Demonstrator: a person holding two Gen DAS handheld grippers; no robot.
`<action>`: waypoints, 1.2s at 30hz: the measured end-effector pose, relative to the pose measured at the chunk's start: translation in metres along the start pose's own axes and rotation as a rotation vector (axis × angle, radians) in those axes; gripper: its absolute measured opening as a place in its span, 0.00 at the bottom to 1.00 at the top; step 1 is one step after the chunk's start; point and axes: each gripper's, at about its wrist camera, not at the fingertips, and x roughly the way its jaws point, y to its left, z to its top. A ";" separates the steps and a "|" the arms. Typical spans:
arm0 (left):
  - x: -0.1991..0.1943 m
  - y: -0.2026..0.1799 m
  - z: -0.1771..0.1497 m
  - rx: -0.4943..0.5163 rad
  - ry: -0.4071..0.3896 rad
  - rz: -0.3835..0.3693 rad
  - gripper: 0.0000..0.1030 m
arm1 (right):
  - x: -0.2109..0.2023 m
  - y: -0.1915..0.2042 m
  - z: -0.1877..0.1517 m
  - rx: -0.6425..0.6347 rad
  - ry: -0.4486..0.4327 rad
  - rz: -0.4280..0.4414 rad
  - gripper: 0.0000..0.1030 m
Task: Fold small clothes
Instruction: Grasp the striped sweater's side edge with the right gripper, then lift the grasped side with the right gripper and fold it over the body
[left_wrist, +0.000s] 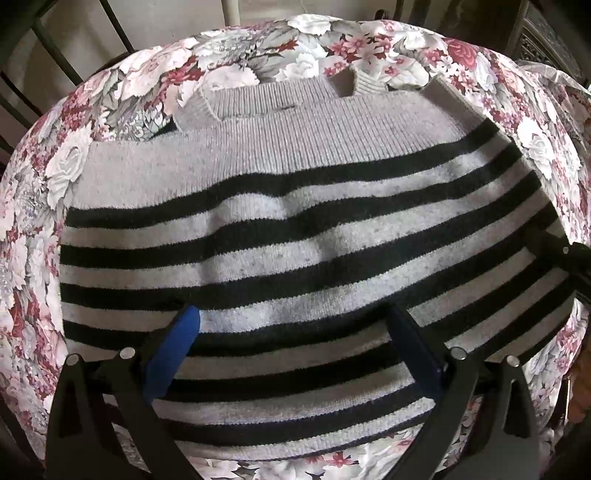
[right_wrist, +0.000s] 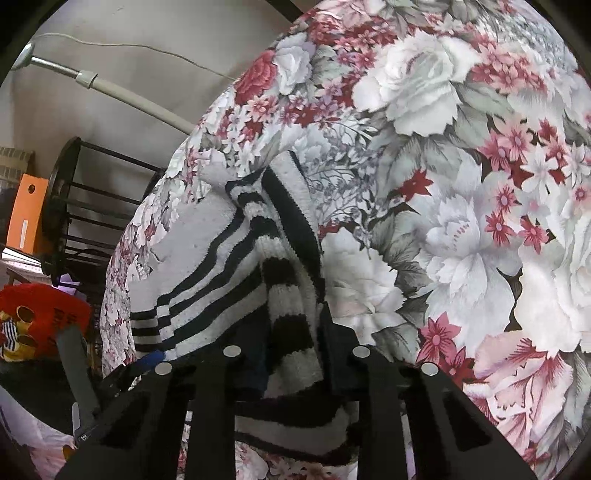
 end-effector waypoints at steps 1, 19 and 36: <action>-0.004 -0.001 0.001 0.000 -0.004 0.001 0.96 | -0.001 0.002 0.000 -0.005 -0.001 -0.005 0.22; -0.042 -0.009 0.003 -0.013 -0.051 -0.022 0.96 | -0.019 0.033 -0.004 -0.049 -0.018 -0.027 0.20; -0.048 0.019 0.019 -0.105 -0.023 -0.094 0.96 | -0.034 0.088 -0.025 -0.174 -0.019 -0.030 0.19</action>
